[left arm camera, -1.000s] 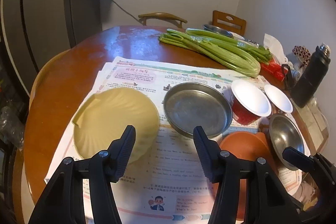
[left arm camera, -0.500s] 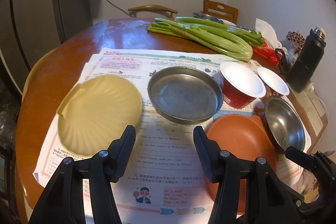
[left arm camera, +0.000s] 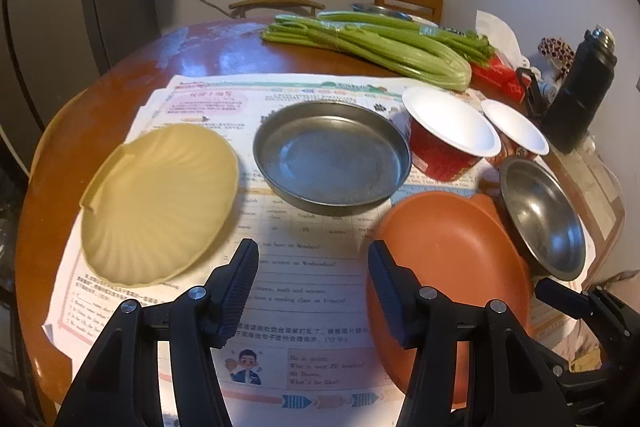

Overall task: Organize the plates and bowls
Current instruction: 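Move the left tool to the orange plate and grasp its rim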

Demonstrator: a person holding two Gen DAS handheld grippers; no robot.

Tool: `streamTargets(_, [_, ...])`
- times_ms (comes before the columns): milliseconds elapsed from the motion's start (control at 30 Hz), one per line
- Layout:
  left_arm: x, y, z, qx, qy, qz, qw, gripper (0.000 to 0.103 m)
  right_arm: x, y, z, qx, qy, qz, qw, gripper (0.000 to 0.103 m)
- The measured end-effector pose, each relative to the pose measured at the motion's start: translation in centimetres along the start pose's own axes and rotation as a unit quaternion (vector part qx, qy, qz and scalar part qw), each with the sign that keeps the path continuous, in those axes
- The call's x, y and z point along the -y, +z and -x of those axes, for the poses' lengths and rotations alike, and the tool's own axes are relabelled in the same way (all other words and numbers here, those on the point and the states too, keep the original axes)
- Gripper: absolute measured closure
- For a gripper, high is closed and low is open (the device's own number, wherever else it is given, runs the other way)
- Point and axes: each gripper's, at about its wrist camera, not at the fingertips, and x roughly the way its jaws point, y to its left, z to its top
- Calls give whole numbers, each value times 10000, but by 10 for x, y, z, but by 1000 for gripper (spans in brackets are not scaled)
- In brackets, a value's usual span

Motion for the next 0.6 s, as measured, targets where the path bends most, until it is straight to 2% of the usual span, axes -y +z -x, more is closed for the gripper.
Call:
streamTargets(233, [9,-5,-13,-141,-55,-68,9999,44,14,1,-17,-89,-194,-153,9997,30])
streamTargets(600, [26,-15,-30,-359,-156,-237,9990,44,5,3,-32,-64,-134,75,9999,30])
